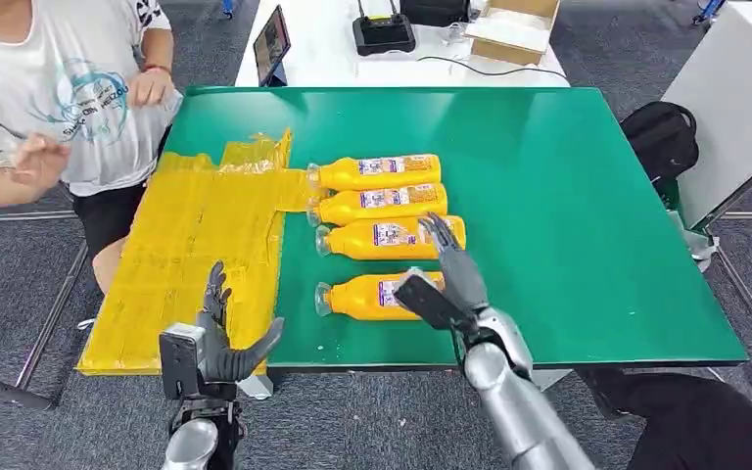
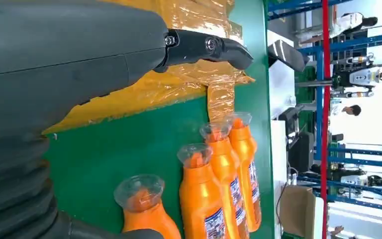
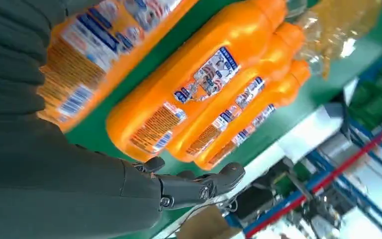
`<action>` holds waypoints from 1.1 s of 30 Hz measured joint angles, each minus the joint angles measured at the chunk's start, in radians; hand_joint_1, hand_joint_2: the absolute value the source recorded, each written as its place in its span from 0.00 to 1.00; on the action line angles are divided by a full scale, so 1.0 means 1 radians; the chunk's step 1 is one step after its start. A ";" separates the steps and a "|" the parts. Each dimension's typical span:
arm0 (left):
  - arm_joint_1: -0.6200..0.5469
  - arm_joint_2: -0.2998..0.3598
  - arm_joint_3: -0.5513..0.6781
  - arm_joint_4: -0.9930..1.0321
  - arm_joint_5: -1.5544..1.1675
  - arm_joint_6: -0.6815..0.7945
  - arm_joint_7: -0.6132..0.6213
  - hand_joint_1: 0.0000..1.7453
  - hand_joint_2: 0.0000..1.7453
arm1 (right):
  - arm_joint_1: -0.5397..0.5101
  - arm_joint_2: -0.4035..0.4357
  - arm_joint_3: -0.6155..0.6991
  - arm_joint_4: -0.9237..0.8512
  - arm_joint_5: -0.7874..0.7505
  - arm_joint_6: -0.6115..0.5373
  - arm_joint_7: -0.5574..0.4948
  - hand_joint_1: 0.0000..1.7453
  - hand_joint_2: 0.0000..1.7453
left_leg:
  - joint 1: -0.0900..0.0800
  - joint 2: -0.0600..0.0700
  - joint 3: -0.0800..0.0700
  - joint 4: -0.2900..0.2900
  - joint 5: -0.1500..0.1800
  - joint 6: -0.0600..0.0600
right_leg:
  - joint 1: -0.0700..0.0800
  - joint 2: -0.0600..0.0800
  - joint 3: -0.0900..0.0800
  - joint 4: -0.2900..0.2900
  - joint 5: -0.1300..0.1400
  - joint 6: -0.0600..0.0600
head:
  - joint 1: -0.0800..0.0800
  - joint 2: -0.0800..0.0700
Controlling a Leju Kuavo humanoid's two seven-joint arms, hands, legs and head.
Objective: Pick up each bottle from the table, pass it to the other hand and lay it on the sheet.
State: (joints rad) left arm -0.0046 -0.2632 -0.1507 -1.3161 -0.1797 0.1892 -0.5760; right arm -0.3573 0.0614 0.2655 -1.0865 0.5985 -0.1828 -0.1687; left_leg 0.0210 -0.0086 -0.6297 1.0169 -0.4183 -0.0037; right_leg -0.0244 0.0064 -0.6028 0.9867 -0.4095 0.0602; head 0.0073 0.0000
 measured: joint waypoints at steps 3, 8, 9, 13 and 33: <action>-0.004 0.000 0.002 0.003 -0.002 -0.002 0.000 0.00 1.00 | -0.039 -0.011 0.021 0.041 0.010 0.016 0.013 0.00 1.00 | 0.000 0.000 0.000 0.000 0.000 0.000 | 0.000 0.000 0.000 0.000 0.000 0.000 | 0.000 0.000; -0.017 0.000 0.004 0.015 -0.001 -0.012 0.000 0.00 1.00 | -0.097 -0.029 0.069 0.125 0.031 0.077 0.047 0.00 1.00 | 0.000 0.000 -0.001 0.000 0.000 0.000 | 0.000 0.000 0.000 0.000 0.000 0.000 | 0.000 0.000; -0.019 0.000 0.005 0.017 -0.001 -0.013 0.000 0.00 1.00 | -0.109 -0.032 0.078 0.145 0.032 0.091 0.052 0.00 1.00 | 0.000 0.000 -0.001 0.000 0.000 0.000 | 0.000 0.000 0.000 0.000 0.000 0.000 | 0.000 0.000; -0.030 0.000 0.005 0.029 0.002 -0.015 0.001 0.00 1.00 | -0.156 -0.044 0.125 0.229 0.031 0.157 0.057 0.00 1.00 | 0.000 0.000 0.000 0.000 0.000 0.000 | 0.000 0.000 0.000 0.000 0.000 0.000 | 0.000 0.000; -0.056 0.000 0.006 0.076 0.014 -0.014 -0.005 0.00 1.00 | -0.195 -0.081 0.240 0.304 -0.053 0.229 -0.007 0.00 1.00 | 0.000 0.000 0.000 0.000 0.000 0.000 | 0.000 0.000 0.000 0.000 0.000 0.000 | 0.000 0.000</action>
State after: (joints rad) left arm -0.0605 -0.2632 -0.1446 -1.2406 -0.1659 0.1751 -0.5806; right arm -0.5525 -0.0198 0.5055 -0.7824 0.5459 0.0458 -0.1755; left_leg 0.0209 -0.0087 -0.6301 1.0170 -0.4182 -0.0036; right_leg -0.0244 0.0064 -0.6031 0.9867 -0.4096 0.0602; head 0.0072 0.0000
